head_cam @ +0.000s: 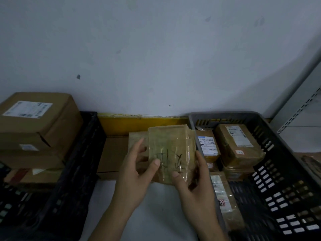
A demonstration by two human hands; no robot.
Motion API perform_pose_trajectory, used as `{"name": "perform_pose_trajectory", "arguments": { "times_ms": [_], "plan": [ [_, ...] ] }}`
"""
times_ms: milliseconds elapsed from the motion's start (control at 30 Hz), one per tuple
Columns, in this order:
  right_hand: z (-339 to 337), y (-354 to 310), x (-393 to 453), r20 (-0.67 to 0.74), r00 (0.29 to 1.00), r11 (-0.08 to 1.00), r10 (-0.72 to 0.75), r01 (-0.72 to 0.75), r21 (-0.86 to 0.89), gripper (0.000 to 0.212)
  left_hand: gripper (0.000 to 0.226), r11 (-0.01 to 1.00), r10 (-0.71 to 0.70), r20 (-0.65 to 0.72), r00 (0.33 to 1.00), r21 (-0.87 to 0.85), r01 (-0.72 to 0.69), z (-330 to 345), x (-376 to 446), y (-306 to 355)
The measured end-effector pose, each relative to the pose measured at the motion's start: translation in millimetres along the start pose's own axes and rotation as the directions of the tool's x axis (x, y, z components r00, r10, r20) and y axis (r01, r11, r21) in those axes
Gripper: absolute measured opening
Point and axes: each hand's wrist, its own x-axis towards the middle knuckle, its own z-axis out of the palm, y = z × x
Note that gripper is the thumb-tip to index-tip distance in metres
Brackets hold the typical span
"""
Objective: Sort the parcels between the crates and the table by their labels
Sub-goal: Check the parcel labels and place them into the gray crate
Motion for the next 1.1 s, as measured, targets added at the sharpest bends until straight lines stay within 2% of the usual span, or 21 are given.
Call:
{"name": "perform_pose_trajectory", "arguments": {
  "times_ms": [67, 133, 233, 333, 433, 533, 600, 700, 800, 933, 1000, 1100],
  "plan": [
    [0, -4, -3, -0.011, 0.994, 0.982, -0.113, 0.110, -0.156, 0.098, 0.076, 1.000, 0.020, -0.001, 1.000, -0.015, -0.020, 4, -3, 7],
    [0, -9, -7, 0.013, 0.974, 0.948, -0.227, 0.224, -0.226, 0.091, 0.081, 0.994, -0.011, 0.063, 0.998, -0.108, 0.018, 11, -8, 19],
    [0, -17, -14, 0.028, 0.936, 0.928, -0.351, 0.352, -0.124, 0.062, 0.076, 0.967, -0.073, 0.082, 0.994, -0.238, 0.091, 12, -8, 28],
    [-3, -21, -12, 0.014, 0.955, 0.955, -0.296, 0.296, -0.027, 0.050, 0.084, 0.929, -0.132, 0.101, 0.986, -0.334, 0.159, 2, -7, 23],
    [-5, -21, -9, 0.083, 0.984, 0.985, -0.155, 0.160, -0.062, 0.066, 0.086, 0.883, -0.169, 0.162, 0.972, -0.413, 0.222, -2, -7, 20],
    [-3, -24, -11, 0.202, 0.979, 0.996, 0.020, -0.036, 0.076, 0.098, 0.081, 0.857, -0.178, 0.194, 0.965, -0.450, 0.249, -1, -7, 19],
    [-1, -28, -12, 0.219, 0.975, 0.988, 0.036, -0.068, 0.139, 0.098, 0.079, 0.853, -0.184, 0.198, 0.963, -0.454, 0.257, 0, -8, 17],
    [-1, -31, -11, 0.189, 0.982, 0.981, 0.017, -0.053, 0.185, 0.093, 0.074, 0.862, -0.180, 0.210, 0.961, -0.436, 0.257, 1, -9, 18],
    [-1, -30, -11, 0.134, 0.991, 0.989, 0.009, -0.029, 0.147, 0.094, 0.069, 0.907, -0.147, 0.184, 0.972, -0.368, 0.206, 1, -8, 20],
    [-5, -24, -9, 0.024, 0.996, 0.992, -0.082, 0.084, -0.098, 0.107, 0.077, 0.958, -0.050, 0.089, 0.995, -0.279, 0.073, 0, -2, 26],
    [-7, -24, -7, 0.033, 0.988, 0.964, -0.153, 0.157, -0.214, 0.112, 0.082, 0.957, -0.051, 0.101, 0.994, -0.280, 0.078, 4, -2, 31],
    [-8, -22, -6, 0.056, 0.977, 0.925, -0.205, 0.213, -0.314, 0.119, 0.076, 0.959, -0.095, 0.078, 0.992, -0.262, 0.112, 11, -2, 33]
  ]
}}
